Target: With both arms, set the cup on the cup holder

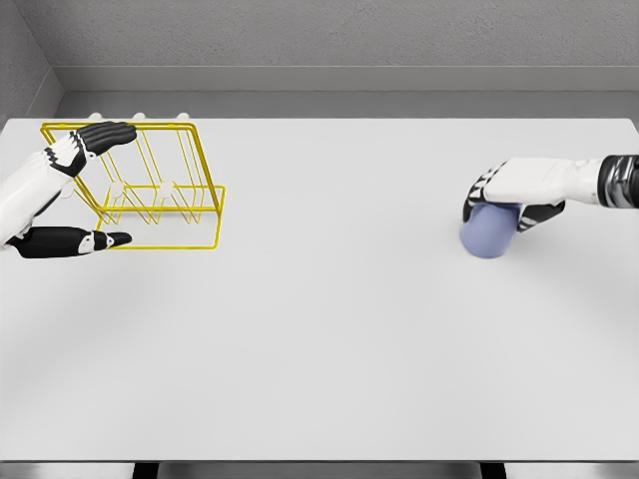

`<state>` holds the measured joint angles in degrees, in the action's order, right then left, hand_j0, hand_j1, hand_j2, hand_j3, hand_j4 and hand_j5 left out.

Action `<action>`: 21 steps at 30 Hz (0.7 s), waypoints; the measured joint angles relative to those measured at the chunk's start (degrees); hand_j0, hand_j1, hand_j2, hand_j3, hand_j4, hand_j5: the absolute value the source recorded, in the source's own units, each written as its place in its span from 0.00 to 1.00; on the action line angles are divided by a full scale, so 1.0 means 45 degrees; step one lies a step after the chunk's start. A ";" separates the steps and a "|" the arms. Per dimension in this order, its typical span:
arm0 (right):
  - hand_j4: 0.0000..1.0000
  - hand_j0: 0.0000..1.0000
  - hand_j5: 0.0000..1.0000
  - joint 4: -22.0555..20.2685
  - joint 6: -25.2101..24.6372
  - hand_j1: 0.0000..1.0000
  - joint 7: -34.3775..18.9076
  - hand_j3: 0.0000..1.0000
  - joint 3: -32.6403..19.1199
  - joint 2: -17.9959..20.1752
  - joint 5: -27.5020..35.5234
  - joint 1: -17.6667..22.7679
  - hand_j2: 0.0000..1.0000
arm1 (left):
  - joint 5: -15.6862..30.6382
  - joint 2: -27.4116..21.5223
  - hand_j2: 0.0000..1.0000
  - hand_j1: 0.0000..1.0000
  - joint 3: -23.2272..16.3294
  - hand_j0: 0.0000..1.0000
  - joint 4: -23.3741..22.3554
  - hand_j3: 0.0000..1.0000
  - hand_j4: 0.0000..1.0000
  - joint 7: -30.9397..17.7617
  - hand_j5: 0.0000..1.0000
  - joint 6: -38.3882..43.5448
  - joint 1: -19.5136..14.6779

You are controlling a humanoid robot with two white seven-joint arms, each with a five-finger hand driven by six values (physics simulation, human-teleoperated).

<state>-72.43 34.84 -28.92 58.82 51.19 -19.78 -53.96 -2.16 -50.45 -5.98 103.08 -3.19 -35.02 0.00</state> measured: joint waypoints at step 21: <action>0.47 0.47 0.47 -0.1757 0.0068 0.47 -0.0040 0.47 -0.0347 0.0740 -0.0115 -0.0469 0.47 | 0.0008 -0.0043 1.00 1.00 -0.0001 1.00 0.0000 1.00 1.00 0.0000 1.00 0.0000 -0.0020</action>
<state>-80.33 35.15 -29.10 57.26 54.52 -20.29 -56.07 -2.13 -50.64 -5.98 103.08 -3.19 -35.02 -0.09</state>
